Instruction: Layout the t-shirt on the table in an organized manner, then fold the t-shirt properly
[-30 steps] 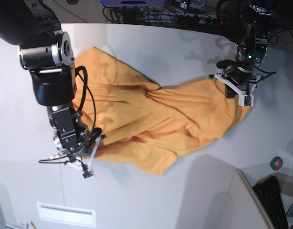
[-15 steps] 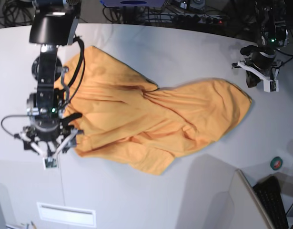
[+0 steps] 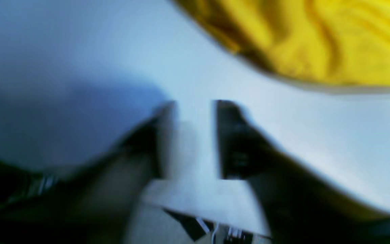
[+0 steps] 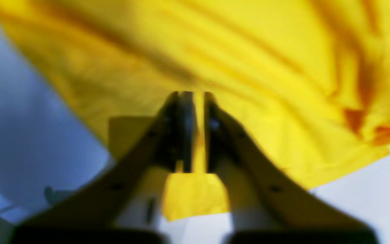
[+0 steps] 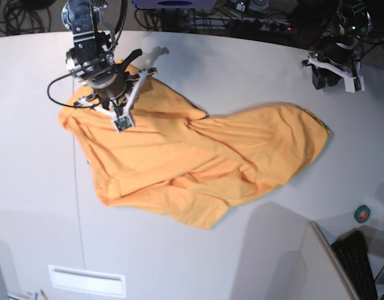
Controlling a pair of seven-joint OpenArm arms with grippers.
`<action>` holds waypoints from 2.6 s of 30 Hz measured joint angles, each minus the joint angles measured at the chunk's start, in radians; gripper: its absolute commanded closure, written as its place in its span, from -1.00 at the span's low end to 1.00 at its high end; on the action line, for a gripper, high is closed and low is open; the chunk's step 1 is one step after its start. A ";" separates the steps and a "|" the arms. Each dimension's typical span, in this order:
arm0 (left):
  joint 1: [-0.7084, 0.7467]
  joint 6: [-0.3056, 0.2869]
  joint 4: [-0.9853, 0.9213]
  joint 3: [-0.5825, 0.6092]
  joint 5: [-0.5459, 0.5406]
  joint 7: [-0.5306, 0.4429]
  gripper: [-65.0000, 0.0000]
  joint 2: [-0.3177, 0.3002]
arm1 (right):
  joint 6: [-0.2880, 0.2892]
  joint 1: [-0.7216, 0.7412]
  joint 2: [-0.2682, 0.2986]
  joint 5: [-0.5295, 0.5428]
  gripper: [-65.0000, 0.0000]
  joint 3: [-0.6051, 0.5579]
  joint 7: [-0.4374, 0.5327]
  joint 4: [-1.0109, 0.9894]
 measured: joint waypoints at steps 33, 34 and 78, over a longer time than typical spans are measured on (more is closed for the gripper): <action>-0.031 -0.003 0.028 0.018 -0.001 0.000 -0.36 0.045 | -0.004 0.036 0.002 0.094 0.81 0.061 0.080 -0.167; -0.031 -0.003 0.028 0.018 -0.001 0.000 -0.36 0.045 | -0.003 0.035 0.002 0.094 0.81 0.061 0.077 -0.162; -0.253 -0.003 0.161 0.027 0.006 0.301 -0.36 0.046 | -0.001 -0.181 0.112 0.092 1.00 -0.335 -0.013 0.093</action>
